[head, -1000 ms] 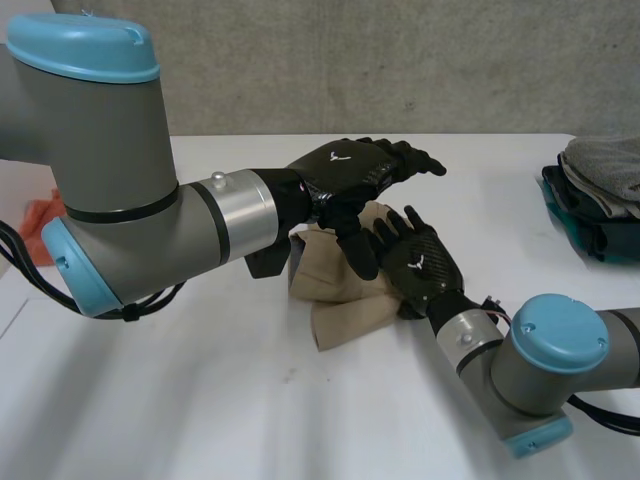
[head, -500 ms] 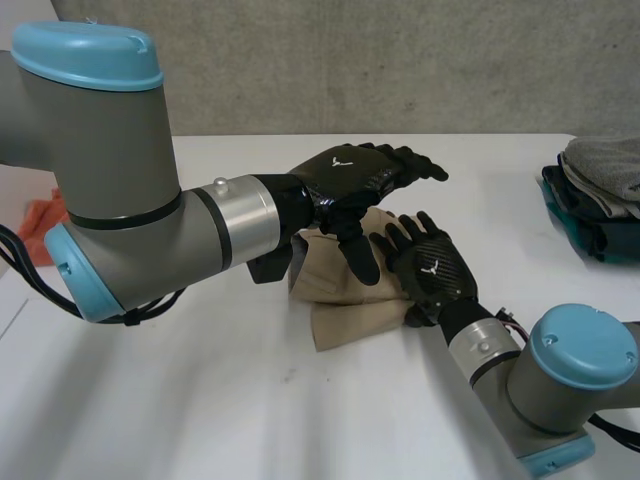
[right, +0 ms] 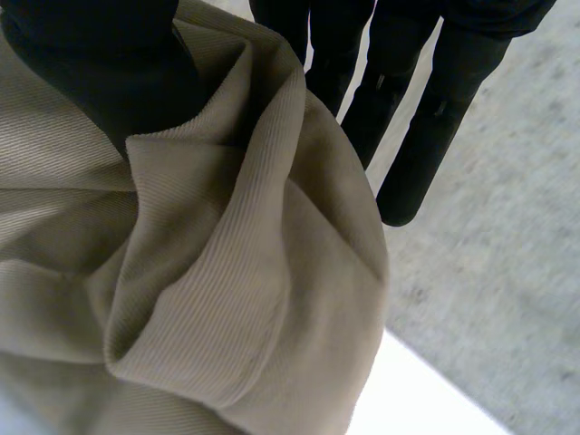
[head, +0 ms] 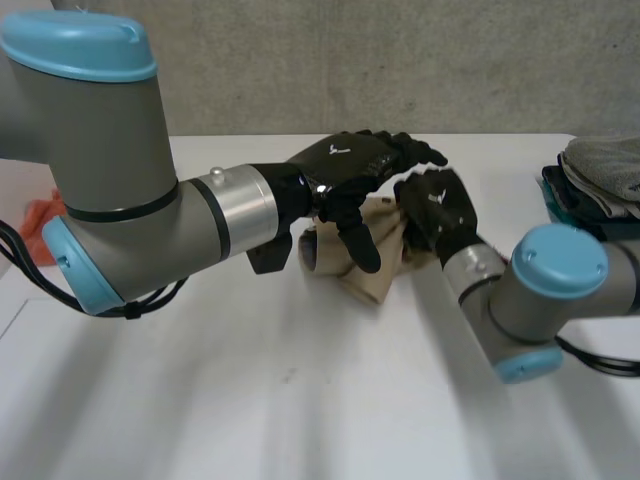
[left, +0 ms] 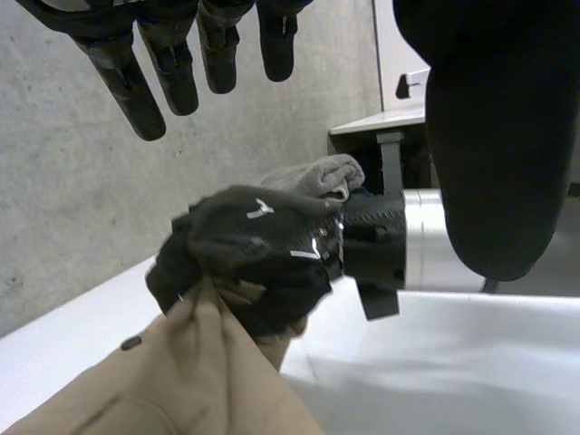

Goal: Fold the laundry.

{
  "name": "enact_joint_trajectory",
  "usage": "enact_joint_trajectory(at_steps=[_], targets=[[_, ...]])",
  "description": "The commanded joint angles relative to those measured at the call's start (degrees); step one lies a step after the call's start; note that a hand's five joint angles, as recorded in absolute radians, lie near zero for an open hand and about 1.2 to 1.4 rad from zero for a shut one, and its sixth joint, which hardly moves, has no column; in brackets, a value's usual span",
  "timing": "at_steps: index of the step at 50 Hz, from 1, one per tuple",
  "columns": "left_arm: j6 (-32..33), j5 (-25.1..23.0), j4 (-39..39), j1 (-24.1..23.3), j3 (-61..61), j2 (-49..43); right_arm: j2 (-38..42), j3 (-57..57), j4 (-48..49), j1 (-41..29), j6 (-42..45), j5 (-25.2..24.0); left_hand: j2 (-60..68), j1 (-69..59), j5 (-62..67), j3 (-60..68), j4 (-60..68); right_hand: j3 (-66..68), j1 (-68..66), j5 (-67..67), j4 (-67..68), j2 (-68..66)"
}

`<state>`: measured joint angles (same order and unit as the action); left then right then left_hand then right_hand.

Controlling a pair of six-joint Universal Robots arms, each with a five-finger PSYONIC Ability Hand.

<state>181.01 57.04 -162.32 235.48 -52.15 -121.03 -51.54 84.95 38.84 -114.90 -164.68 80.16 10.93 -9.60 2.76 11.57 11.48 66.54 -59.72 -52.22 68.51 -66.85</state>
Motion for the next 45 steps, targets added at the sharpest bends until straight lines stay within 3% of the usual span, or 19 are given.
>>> enact_joint_trajectory(at_steps=[1, 9, 21, 24, 29, 30, 31, 33, 40, 45], targets=[[-0.04, 0.09, -0.28, 0.15, 2.92, 1.32, -0.85, -11.19, -9.65, 1.69, -3.28, -1.58, 1.13, -2.47, -0.7, 0.49, 0.59, 13.46, -20.28, -17.78, 11.49, -13.15], [-1.62, 0.09, -0.63, 0.16, 6.53, 1.85, 0.47, -26.48, -12.56, 4.68, -9.43, -0.97, 1.13, -2.47, -0.7, 0.49, 0.59, 13.46, -20.28, -17.78, 11.49, -13.15], [-7.42, 0.09, -3.79, -0.28, 6.18, 4.05, 3.02, -43.11, -12.38, 19.17, -15.32, -3.95, 1.8, -3.14, -0.02, 1.16, 1.26, 13.46, -20.28, -17.78, 11.49, -13.15], [-7.42, 0.09, -3.79, -0.55, 5.83, 4.57, 3.98, -44.51, -12.38, 25.5, -17.69, -8.08, 1.81, -3.14, -0.02, 1.17, 1.26, 13.46, -20.28, -17.78, 11.49, -13.15], [-7.42, 0.0, -3.79, -1.25, 5.04, 4.58, 10.03, -46.71, -11.95, 37.0, -23.83, -19.31, 1.81, -3.14, -0.02, 1.17, 1.26, 13.46, -20.28, -17.78, 11.49, -13.15], [-7.33, -0.09, -3.79, -1.25, 4.78, 4.58, 10.05, -46.71, -11.94, 37.03, -23.85, -19.34, 1.81, -3.14, -0.02, 1.17, 1.26, 13.46, -20.28, -17.78, 11.49, -13.15], [-7.33, -0.09, -3.79, -1.42, 4.43, 4.58, 13.71, -47.58, -11.16, 39.81, -25.94, -23.52, 1.81, -3.14, -0.02, 1.17, 1.26, 13.46, -20.28, -17.78, 11.49, -13.15], [-7.33, -0.09, -3.79, -1.43, 3.9, 4.58, 17.32, -48.47, -9.84, 42.29, -27.36, -26.97, 1.81, -3.14, -0.02, 1.17, 1.26, 13.46, -20.28, -17.78, 11.49, -13.15], [-6.9, -0.17, -3.97, -2.04, 0.82, 4.66, 25.59, -47.68, -5.1, 50.28, -26.93, -32.87, 1.97, -3.31, 0.15, 1.33, 1.43, 13.46, -20.28, -17.78, 11.49, -13.15], [-6.54, -0.09, -3.97, -2.22, 0.03, 4.49, 26.84, -45.49, -3.68, 52.58, -25.0, -35.68, 3.15, -4.49, 1.32, 2.51, 2.61, 13.46, -20.28, -17.78, 11.49, -13.15]])
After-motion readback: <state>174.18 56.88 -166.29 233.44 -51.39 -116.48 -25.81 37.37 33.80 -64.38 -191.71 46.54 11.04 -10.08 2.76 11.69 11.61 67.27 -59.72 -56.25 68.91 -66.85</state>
